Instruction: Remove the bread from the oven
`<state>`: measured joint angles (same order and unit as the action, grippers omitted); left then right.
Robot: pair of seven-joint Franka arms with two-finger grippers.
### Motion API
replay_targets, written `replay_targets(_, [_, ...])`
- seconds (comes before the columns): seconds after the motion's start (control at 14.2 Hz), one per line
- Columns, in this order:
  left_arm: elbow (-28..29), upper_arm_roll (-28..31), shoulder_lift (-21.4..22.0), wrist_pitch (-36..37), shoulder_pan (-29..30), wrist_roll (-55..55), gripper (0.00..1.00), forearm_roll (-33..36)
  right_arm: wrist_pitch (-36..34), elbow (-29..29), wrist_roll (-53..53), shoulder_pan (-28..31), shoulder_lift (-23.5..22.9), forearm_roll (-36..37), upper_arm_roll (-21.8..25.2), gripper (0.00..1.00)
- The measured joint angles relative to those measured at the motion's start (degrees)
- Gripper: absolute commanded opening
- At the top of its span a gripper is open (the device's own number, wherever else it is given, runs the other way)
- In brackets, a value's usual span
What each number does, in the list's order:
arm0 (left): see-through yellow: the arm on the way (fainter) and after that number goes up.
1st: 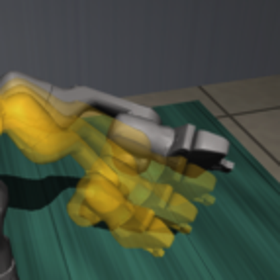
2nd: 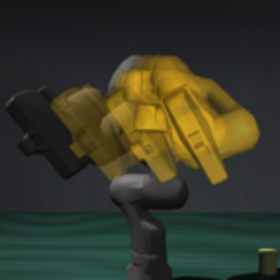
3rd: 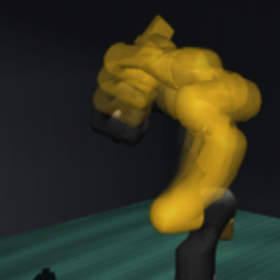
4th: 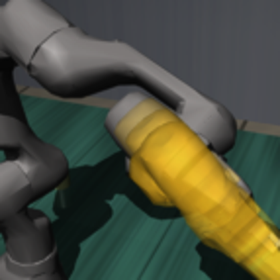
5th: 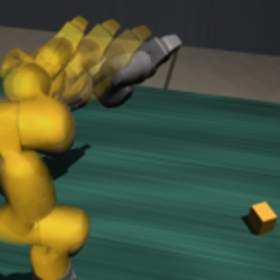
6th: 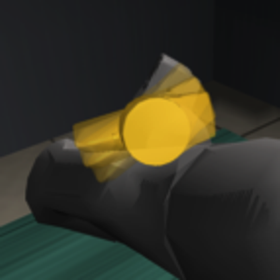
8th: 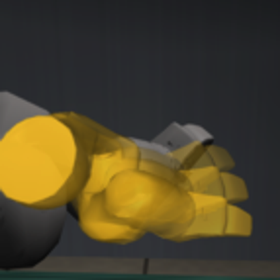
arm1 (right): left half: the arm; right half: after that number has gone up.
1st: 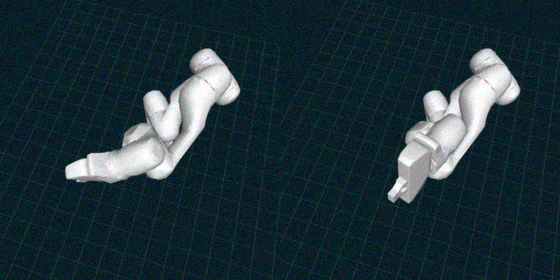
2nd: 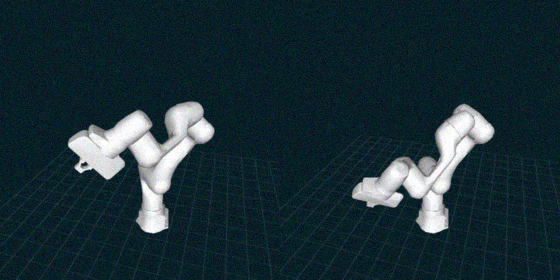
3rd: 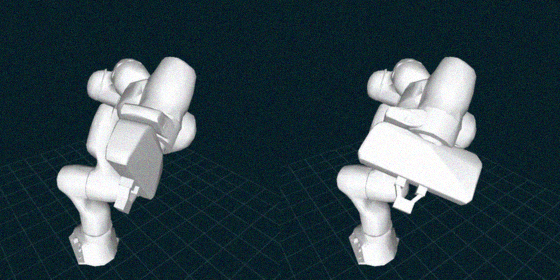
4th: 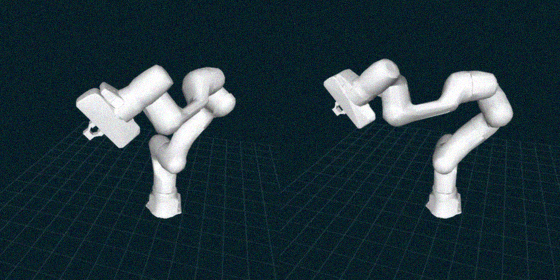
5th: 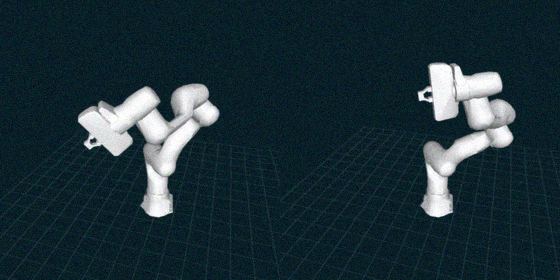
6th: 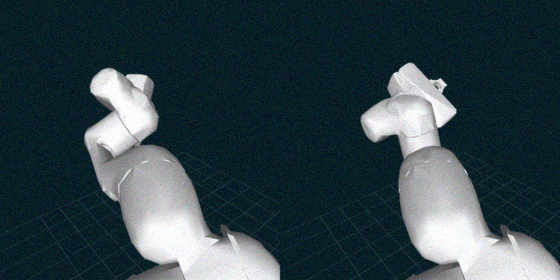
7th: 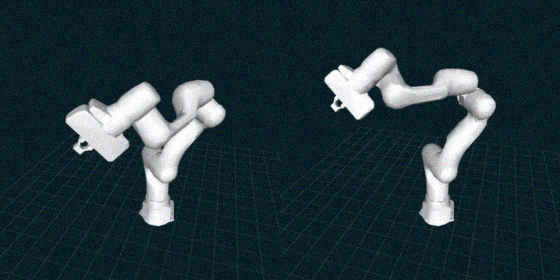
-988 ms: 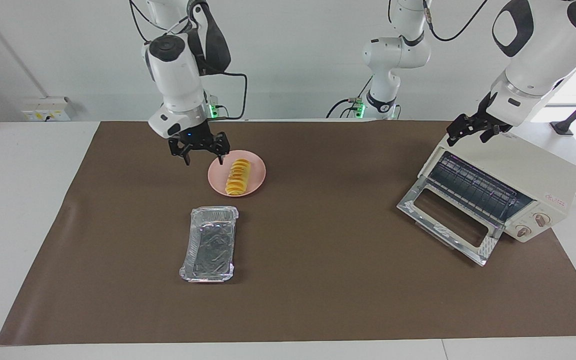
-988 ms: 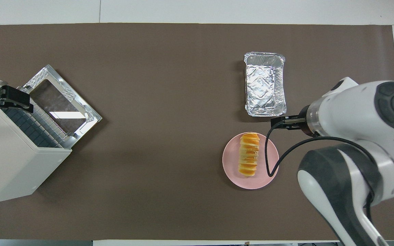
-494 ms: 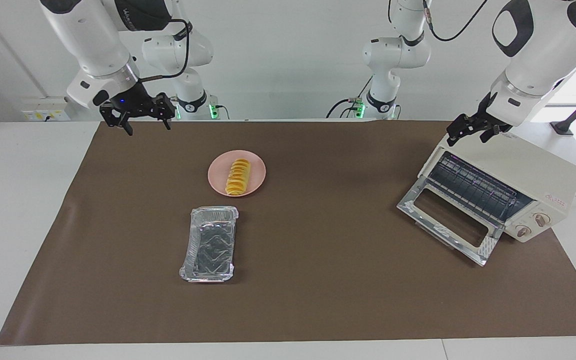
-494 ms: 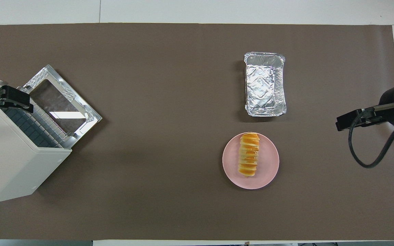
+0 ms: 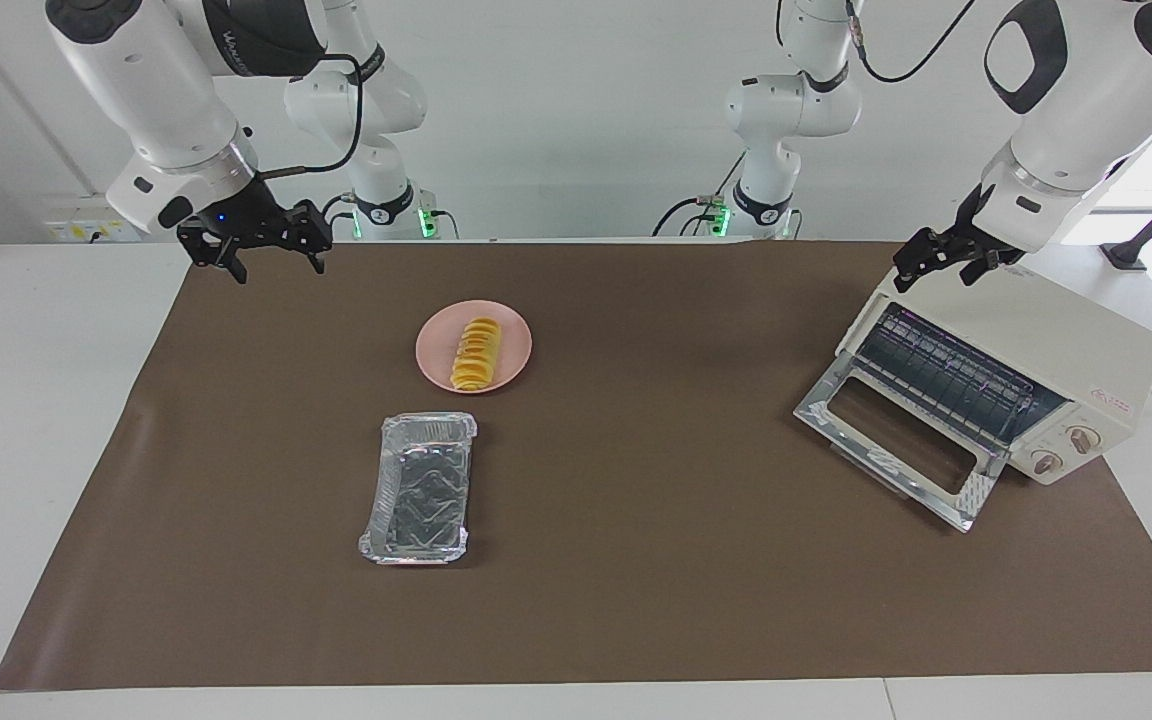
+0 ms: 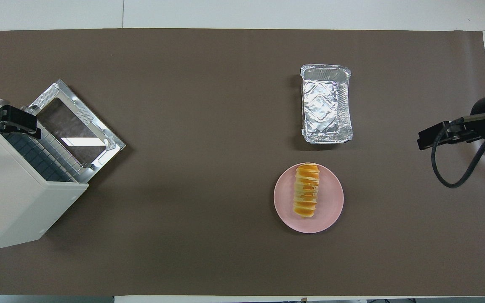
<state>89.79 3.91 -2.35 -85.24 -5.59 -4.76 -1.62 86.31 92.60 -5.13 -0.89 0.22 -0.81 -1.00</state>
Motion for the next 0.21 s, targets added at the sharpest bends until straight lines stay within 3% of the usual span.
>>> replay_targets(0.21, [0.00, 0.00, 0.00, 0.00, 0.00, 0.00, 1.00, 0.00, 0.21, 0.00, 0.00, 0.44, -0.02, 0.03, 0.00, 1.00])
